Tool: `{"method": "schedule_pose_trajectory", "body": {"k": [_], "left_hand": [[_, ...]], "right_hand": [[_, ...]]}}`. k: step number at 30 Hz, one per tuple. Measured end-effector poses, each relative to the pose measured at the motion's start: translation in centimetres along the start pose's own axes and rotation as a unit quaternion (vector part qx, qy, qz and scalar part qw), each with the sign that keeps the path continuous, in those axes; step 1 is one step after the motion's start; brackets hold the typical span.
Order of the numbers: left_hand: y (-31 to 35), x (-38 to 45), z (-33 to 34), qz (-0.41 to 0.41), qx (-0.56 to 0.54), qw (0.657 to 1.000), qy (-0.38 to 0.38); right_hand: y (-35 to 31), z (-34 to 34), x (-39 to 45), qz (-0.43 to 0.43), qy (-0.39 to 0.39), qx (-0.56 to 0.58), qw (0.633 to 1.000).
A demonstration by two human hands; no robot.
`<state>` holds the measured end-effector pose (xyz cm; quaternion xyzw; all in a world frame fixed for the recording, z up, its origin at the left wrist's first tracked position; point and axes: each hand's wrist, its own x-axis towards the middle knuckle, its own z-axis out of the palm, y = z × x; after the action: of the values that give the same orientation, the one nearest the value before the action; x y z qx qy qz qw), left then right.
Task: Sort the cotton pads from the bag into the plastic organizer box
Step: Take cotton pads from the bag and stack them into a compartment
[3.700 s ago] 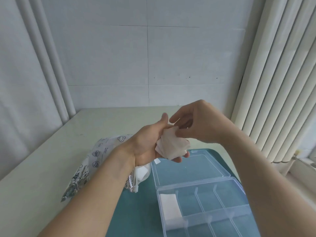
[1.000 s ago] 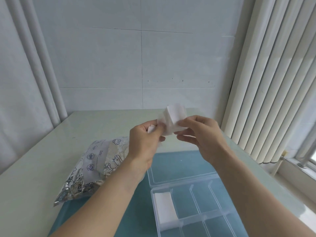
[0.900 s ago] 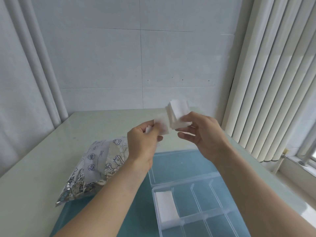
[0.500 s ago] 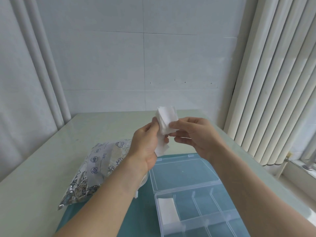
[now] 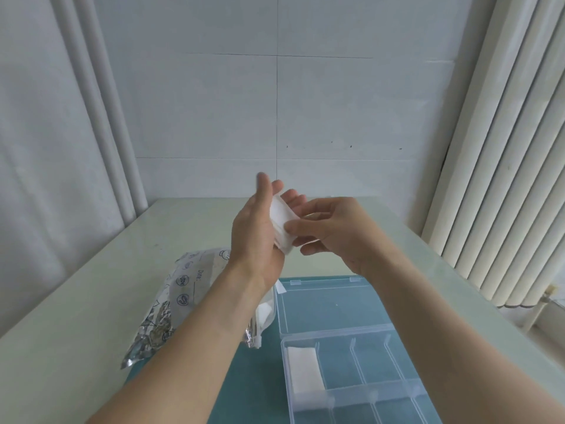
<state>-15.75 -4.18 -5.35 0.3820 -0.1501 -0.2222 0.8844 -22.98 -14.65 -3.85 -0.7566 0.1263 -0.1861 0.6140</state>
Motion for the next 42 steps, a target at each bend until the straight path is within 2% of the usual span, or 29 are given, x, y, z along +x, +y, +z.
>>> {"method": "schedule_pose_trajectory", "body": {"k": [4, 8, 12, 15, 18, 21, 24, 27, 29, 30, 31, 32, 34, 36, 39, 42], "left_hand": [[0.8, 0.3, 0.0, 0.051, 0.010, 0.999, -0.016], [1.8, 1.0, -0.5, 0.076, -0.002, 0.997, -0.018], [2.1, 1.3, -0.8, 0.088, 0.014, 0.996, -0.031], [1.8, 0.6, -0.6, 0.094, 0.041, 0.994, -0.041], [1.5, -0.1, -0.5, 0.099, 0.054, 0.991, -0.072], [1.7, -0.2, -0.6, 0.111, 0.034, 0.987, -0.111], [1.7, -0.1, -0.7, 0.147, 0.071, 0.981, -0.101], [1.2, 0.2, -0.9, 0.188, 0.150, 0.970, -0.028], [1.3, 0.5, -1.1, 0.157, 0.138, 0.978, -0.007], [1.5, 0.6, -1.1, 0.124, 0.114, 0.986, -0.008], [1.8, 0.8, -1.2, 0.085, 0.089, 0.992, -0.016], [2.1, 0.8, -1.3, 0.040, 0.070, 0.996, -0.032], [2.3, 0.8, -1.4, -0.065, 0.065, 0.992, -0.091], [2.1, 0.5, -1.6, -0.154, 0.086, 0.971, -0.160], [1.3, -0.4, -1.1, -0.212, 0.108, 0.941, -0.242], [0.7, -0.6, -1.0, -0.231, 0.112, 0.935, -0.246]], "right_hand": [[-0.3, 0.4, 0.9, -0.015, 0.007, -0.028, 0.999], [0.1, 1.5, 1.3, 0.020, -0.009, -0.020, 1.000], [-0.5, 1.3, 0.6, 0.070, -0.077, 0.104, 0.989], [-0.7, 1.3, -0.1, 0.082, -0.112, 0.153, 0.978], [-0.7, 1.3, -0.5, 0.089, -0.108, 0.225, 0.964], [-1.1, 1.2, -0.5, 0.116, -0.110, 0.336, 0.928], [-0.8, 1.9, -0.5, 0.129, -0.120, 0.367, 0.913], [-1.1, 1.8, -0.9, 0.122, -0.173, 0.265, 0.941], [-1.7, 0.7, -1.1, 0.084, -0.168, 0.042, 0.981], [-1.9, -0.1, -1.1, 0.052, -0.133, -0.111, 0.984], [-2.0, -1.0, -1.0, 0.016, -0.087, -0.247, 0.965], [-2.0, -1.9, -0.9, -0.026, -0.042, -0.333, 0.942], [-1.9, -2.7, -0.8, -0.120, -0.020, -0.364, 0.924], [-1.5, -2.7, -0.7, -0.175, -0.083, -0.344, 0.919], [-1.0, -1.8, -0.4, -0.159, -0.123, -0.365, 0.909], [-1.2, -1.2, -0.6, -0.161, -0.087, -0.410, 0.893]]}}
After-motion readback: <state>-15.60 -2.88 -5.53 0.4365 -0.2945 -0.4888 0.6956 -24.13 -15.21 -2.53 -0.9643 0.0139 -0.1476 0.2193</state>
